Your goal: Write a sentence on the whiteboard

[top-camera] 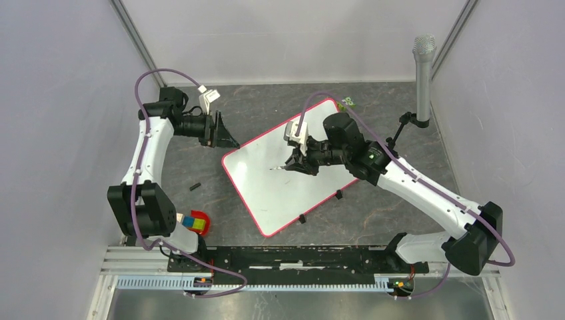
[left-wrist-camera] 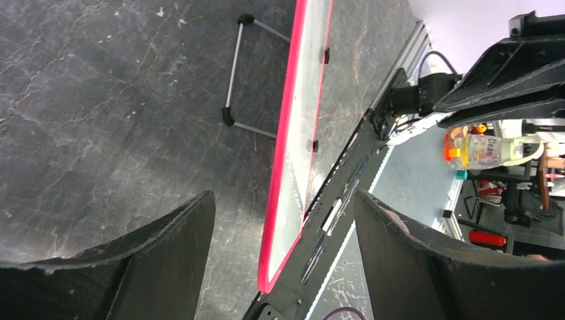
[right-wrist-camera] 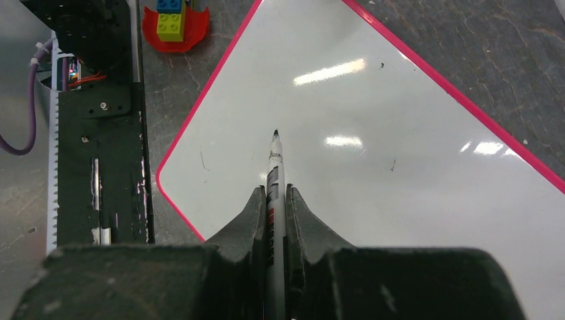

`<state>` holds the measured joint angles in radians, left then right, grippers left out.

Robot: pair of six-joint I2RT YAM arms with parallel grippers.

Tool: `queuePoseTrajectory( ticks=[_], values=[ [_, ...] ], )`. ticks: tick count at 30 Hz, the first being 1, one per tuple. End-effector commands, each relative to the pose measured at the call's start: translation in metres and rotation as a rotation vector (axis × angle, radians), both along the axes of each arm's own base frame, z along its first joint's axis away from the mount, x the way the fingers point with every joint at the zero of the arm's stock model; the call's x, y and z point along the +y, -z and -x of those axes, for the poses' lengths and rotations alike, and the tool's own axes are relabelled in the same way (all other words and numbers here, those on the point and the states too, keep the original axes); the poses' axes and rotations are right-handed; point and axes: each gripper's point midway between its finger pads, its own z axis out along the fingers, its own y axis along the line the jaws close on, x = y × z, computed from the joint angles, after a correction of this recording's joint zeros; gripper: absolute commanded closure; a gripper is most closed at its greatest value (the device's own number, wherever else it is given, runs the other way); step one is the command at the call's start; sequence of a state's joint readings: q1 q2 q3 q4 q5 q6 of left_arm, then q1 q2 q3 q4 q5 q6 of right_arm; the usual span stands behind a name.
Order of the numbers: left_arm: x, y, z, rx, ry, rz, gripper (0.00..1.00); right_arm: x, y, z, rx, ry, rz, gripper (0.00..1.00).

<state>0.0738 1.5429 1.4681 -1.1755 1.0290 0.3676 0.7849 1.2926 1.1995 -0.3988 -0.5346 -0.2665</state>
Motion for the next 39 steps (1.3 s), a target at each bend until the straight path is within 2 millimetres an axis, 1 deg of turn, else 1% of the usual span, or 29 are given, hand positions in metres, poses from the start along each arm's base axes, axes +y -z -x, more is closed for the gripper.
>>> queuePoseTrajectory(
  ticks=[1, 6, 14, 20, 26, 33, 37, 39],
  values=[
    [-0.007, -0.009, 0.006, -0.036, 0.045, 0.07, 0.21, 0.014, -0.029, -0.007, -0.081, 0.016, -0.056, 1.0],
    [-0.01, -0.009, 0.004, -0.021, 0.051, 0.095, 0.24, 0.022, -0.031, 0.0, -0.101, 0.007, -0.069, 1.0],
    [-0.014, -0.009, 0.006, -0.011, 0.069, 0.121, 0.26, 0.024, -0.021, 0.011, -0.061, -0.013, -0.085, 1.0],
    [-0.02, -0.008, 0.008, -0.015, 0.092, 0.115, 0.26, 0.029, -0.013, 0.013, -0.038, -0.025, -0.078, 1.0],
    [-0.025, -0.007, 0.008, -0.013, 0.112, 0.111, 0.33, 0.037, -0.018, 0.013, -0.038, -0.033, -0.085, 1.0],
    [-0.026, -0.006, 0.005, -0.009, 0.111, 0.101, 0.44, 0.052, -0.036, -0.001, -0.084, 0.018, -0.105, 1.0],
    [-0.025, -0.001, 0.008, -0.004, 0.11, 0.083, 0.44, 0.067, -0.038, -0.002, -0.092, 0.014, -0.105, 1.0],
    [-0.023, 0.004, 0.009, 0.005, 0.107, 0.071, 0.47, 0.073, -0.039, -0.005, -0.098, 0.02, -0.106, 1.0]
  ],
)
